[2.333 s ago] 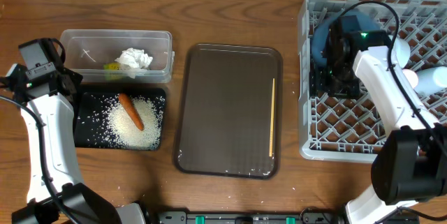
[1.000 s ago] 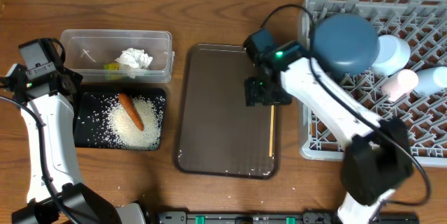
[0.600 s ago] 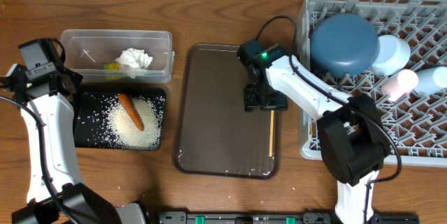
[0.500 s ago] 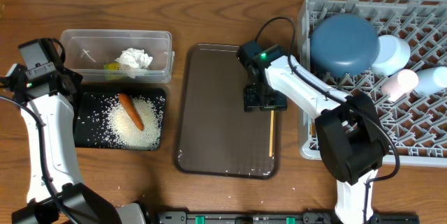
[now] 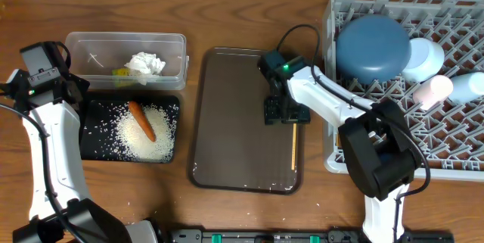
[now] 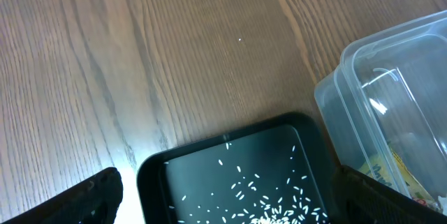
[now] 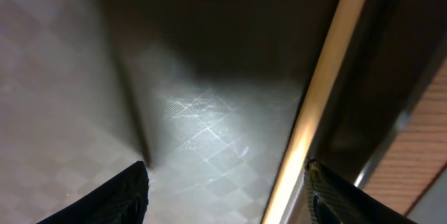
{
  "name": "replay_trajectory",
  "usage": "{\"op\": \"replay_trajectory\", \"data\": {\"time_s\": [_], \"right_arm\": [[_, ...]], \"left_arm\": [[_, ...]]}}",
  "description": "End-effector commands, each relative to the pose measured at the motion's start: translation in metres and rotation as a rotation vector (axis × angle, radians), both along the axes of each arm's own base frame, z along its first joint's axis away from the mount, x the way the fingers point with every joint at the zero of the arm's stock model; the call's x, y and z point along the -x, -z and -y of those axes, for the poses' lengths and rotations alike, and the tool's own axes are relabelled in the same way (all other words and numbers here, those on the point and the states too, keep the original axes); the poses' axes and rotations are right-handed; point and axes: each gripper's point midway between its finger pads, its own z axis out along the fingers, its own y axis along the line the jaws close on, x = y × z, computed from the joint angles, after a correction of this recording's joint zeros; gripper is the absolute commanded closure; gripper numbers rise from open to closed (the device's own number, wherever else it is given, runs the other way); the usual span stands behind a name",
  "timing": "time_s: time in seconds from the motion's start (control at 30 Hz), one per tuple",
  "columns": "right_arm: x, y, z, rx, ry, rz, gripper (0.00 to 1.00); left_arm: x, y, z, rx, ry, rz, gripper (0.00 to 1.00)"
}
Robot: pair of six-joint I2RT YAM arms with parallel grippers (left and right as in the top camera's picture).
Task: Sort waste into correct bins and load items into the dishwasher rack
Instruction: 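Return the right gripper to the remaining chopstick and grasp it, then carry the chopstick right and drop it into the rack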
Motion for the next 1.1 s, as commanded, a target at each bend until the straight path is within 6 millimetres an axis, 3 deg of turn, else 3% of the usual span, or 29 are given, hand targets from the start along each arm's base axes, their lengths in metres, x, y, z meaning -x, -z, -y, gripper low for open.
{"op": "replay_trajectory", "data": {"time_s": [0.0, 0.07, 0.23, 0.27, 0.43, 0.6, 0.73, 0.83, 0.93, 1.07], "right_arm": [[0.004, 0.013, 0.006, 0.016, 0.024, -0.026, 0.33], [0.006, 0.016, 0.007, 0.015, 0.031, -0.026, 0.43], [0.007, 0.017, 0.004, 0.004, 0.048, -0.028, 0.96], [0.006, 0.016, 0.004, 0.001, 0.047, -0.026, 0.99], [-0.003, 0.004, 0.000, -0.039, 0.011, -0.009, 0.99], [-0.033, -0.056, -0.003, -0.173, -0.048, 0.075, 0.99], [-0.057, -0.126, 0.020, -0.220, -0.071, 0.221, 0.99], [-0.067, -0.173, 0.053, -0.233, -0.077, 0.336, 0.99], [-0.066, -0.200, 0.088, -0.224, -0.044, 0.401, 0.99], [-0.058, -0.211, 0.117, -0.224, 0.001, 0.396, 0.99]], "left_arm": [[0.003, -0.001, -0.003, -0.011, -0.025, 0.001, 0.03], [0.003, -0.001, -0.003, -0.011, -0.025, 0.001, 0.03], [0.003, -0.001, -0.003, -0.011, -0.025, 0.001, 0.03], [0.003, -0.001, -0.003, -0.011, -0.025, 0.001, 0.03], [0.003, -0.001, -0.003, -0.011, -0.026, 0.001, 0.03], [0.003, -0.001, -0.003, -0.011, -0.025, 0.001, 0.03], [0.003, -0.001, -0.003, -0.011, -0.025, 0.001, 0.03], [0.003, -0.001, -0.003, -0.011, -0.025, 0.001, 0.03], [0.003, -0.001, -0.003, -0.011, -0.025, 0.001, 0.03], [0.003, -0.001, -0.003, -0.011, -0.025, 0.001, 0.03]]}}
